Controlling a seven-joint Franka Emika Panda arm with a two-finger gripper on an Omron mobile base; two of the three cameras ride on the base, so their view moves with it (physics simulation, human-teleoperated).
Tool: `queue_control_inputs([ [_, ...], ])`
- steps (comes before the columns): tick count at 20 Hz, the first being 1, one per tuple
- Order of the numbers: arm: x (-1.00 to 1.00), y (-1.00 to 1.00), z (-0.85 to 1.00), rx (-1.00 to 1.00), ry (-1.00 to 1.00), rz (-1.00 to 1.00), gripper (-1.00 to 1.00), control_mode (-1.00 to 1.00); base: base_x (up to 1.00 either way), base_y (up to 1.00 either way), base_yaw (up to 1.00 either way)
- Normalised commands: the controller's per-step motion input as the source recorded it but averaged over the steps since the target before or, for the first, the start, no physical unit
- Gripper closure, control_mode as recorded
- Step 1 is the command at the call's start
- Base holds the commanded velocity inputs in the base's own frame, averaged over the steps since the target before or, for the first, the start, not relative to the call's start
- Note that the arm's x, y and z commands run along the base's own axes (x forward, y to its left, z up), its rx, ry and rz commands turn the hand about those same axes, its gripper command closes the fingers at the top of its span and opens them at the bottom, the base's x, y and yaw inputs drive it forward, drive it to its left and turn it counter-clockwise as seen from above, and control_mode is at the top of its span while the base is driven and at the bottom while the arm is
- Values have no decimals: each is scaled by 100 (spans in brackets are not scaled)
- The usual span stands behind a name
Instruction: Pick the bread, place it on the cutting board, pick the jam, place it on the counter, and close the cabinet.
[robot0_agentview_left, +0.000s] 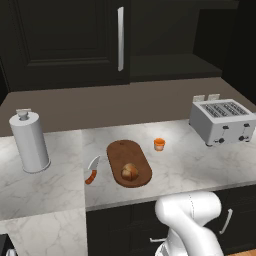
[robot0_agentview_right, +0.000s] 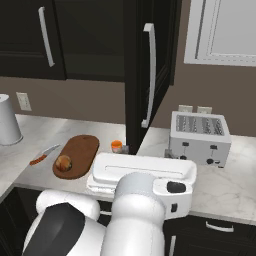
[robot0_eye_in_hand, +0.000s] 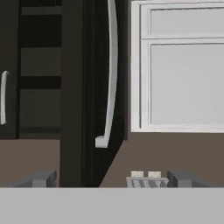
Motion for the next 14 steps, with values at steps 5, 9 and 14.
queue_control_inputs([
  [5, 27, -15, -7, 0, 0, 9, -100, -100, 0, 0, 0],
  [9, 28, -15, -7, 0, -2, 8, -100, -100, 0, 0, 0],
  [14, 33, -17, -9, 0, -4, 5, -100, -100, 0, 0, 0],
])
